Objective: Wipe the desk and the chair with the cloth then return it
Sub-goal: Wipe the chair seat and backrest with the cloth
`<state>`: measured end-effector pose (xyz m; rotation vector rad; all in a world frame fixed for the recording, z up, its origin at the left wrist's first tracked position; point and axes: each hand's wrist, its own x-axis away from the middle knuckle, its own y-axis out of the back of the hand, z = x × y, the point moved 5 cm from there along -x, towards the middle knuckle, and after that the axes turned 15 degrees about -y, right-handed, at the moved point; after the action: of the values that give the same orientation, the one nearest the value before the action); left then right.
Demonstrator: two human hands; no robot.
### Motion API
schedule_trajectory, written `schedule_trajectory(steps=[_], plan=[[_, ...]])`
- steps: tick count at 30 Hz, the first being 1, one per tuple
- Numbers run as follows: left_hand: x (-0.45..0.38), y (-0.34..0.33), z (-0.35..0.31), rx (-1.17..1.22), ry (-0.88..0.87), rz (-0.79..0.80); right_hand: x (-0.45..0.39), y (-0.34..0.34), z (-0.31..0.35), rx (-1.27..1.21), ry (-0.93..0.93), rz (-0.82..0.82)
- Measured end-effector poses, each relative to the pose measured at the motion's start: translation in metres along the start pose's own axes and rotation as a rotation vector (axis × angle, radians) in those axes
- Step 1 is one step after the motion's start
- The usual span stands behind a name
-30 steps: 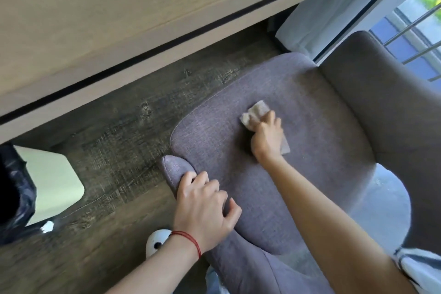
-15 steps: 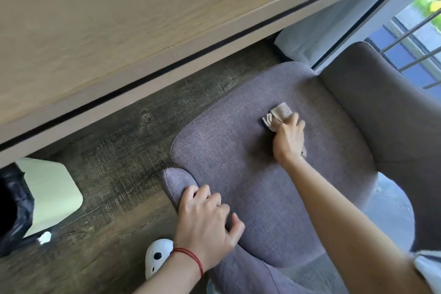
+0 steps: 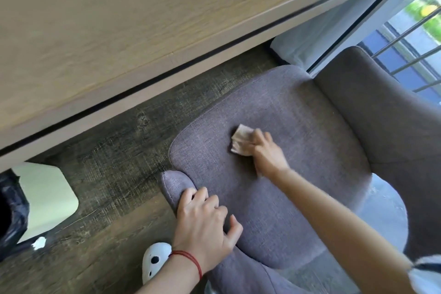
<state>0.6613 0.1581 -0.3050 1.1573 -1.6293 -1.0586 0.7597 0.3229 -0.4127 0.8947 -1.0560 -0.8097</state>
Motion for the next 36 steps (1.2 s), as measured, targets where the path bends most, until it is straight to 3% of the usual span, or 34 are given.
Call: schedule_trajectory(steps=[3, 4, 7, 10, 12, 14, 16, 20, 23, 25, 30, 34, 36], plan=[[-0.001, -0.001, 0.001, -0.005, 0.003, -0.004, -0.032, 0.028, -0.041, -0.22, -0.47, -0.189], [-0.002, -0.001, 0.001, -0.007, 0.004, -0.015, -0.027, 0.026, -0.029, -0.209, -0.513, -0.205], [0.001, -0.003, 0.002, 0.003, 0.001, -0.007, 0.012, -0.005, 0.023, -0.025, -0.169, -0.136], [0.0, -0.001, 0.002, 0.009, -0.001, -0.019, 0.033, -0.001, 0.014, 0.092, 0.159, -0.08], [0.0, -0.001, 0.002, 0.021, -0.007, -0.038, 0.003, 0.024, -0.01, 0.062, 0.06, -0.154], [0.0, -0.002, 0.002, 0.027, -0.007, -0.043, -0.022, 0.042, -0.027, -0.08, -0.175, -0.252], [-0.001, -0.001, 0.001, 0.021, -0.009, -0.049, -0.03, 0.037, -0.023, -0.04, -0.327, -0.26], [0.0, -0.002, 0.002, 0.017, -0.01, -0.035, -0.012, 0.018, -0.005, 0.053, -0.275, -0.183], [0.001, -0.001, 0.001, 0.006, -0.015, -0.02, 0.022, 0.001, 0.008, 0.128, -0.01, -0.122], [0.0, 0.001, 0.0, 0.012, -0.016, -0.033, 0.037, -0.002, 0.008, 0.015, 0.125, -0.061], [-0.001, 0.001, 0.001, 0.04, -0.019, -0.077, -0.013, 0.049, -0.023, -0.329, -0.304, -0.404], [0.0, -0.002, 0.002, 0.023, -0.025, -0.057, -0.019, 0.016, -0.006, -0.21, -0.291, -0.251], [0.0, -0.001, 0.002, 0.012, -0.024, -0.042, -0.004, 0.006, 0.0, -0.31, -0.271, -0.204]])
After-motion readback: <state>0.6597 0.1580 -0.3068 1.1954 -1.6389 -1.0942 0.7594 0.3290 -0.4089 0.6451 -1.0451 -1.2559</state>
